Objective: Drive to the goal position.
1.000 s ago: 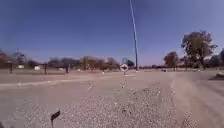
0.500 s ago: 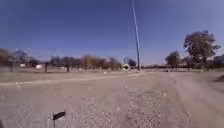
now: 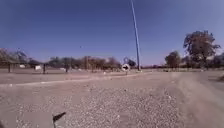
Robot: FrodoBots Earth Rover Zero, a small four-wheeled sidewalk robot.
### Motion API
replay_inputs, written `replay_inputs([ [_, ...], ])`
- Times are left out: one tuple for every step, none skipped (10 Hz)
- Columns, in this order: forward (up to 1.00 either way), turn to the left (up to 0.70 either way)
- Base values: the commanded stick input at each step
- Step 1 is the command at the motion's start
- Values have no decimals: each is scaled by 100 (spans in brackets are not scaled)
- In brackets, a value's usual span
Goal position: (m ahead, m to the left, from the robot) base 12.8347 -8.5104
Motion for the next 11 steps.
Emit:
replay_inputs([
  [50,0],
  [50,0],
  [50,0],
  [50,0],
  [50,0],
  [50,0],
  [50,0],
  [50,0],
  [50,0],
  [50,0],
  [50,0],
])
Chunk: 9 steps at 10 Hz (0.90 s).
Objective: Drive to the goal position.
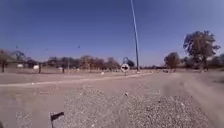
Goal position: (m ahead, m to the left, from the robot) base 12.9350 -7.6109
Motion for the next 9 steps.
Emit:
replay_inputs([
  [50,0],
  [50,0],
  [50,0],
  [50,0],
  [50,0],
  [50,0],
  [50,0],
  [50,0],
  [50,23],
])
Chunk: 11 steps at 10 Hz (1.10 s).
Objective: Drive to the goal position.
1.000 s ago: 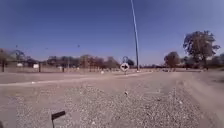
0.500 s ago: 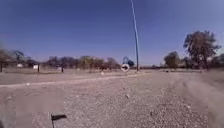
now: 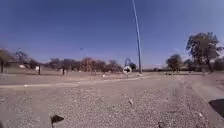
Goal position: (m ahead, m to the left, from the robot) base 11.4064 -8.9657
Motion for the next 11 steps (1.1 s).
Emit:
replay_inputs([
  [50,50],
  [50,41],
  [50,16],
  [50,0],
  [50,0],
  [50,0],
  [50,0],
  [50,0],
  [50,0],
  [50,0],
  [50,0],
])
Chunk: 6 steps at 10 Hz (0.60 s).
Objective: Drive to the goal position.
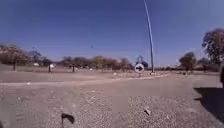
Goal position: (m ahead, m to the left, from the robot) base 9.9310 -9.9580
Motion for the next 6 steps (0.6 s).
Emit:
replay_inputs([
  [50,0],
  [50,0],
  [50,0],
  [50,0],
  [50,0],
  [50,0],
])
